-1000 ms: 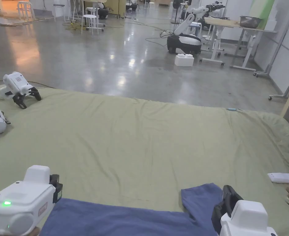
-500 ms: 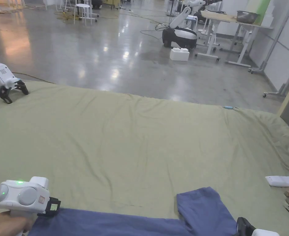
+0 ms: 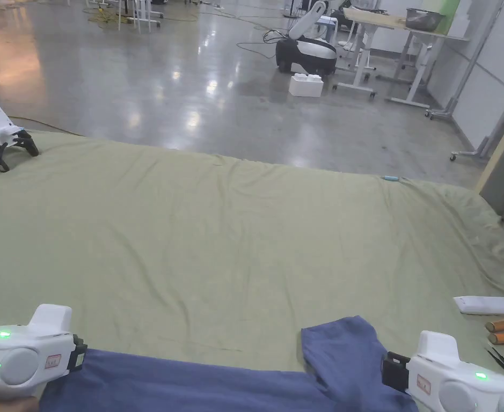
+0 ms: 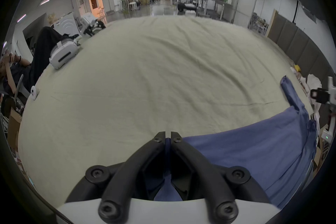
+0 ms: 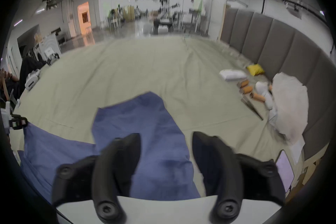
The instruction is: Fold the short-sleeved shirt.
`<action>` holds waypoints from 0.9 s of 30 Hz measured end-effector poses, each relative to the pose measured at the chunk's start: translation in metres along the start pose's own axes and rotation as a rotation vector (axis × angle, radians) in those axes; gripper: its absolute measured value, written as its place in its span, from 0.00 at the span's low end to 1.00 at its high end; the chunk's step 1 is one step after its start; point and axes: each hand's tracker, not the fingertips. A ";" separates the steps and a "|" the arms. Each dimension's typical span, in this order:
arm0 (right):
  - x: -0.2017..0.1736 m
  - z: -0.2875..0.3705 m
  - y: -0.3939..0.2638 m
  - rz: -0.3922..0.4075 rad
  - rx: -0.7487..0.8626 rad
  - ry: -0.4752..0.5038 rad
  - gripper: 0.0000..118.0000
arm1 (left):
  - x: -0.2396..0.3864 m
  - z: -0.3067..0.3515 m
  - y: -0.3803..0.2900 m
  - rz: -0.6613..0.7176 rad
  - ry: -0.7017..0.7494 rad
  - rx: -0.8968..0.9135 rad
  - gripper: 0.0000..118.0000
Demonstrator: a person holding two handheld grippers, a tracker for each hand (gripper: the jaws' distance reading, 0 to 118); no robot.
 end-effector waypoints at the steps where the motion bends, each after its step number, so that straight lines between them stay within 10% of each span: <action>1: 0.002 -0.009 0.002 0.003 -0.018 0.000 0.60 | -0.003 0.001 0.000 0.007 -0.004 0.013 0.00; 6: 0.013 -0.061 0.009 0.069 -0.197 0.036 0.56 | -0.001 0.024 -0.007 0.024 0.004 0.064 0.00; 12: 0.001 -0.065 0.007 0.076 -0.221 0.105 0.02 | -0.007 0.022 -0.016 0.046 0.017 0.067 0.00; 27: 0.017 0.074 -0.011 0.033 0.069 0.125 0.01 | -0.028 0.067 -0.013 0.017 -0.038 0.169 0.00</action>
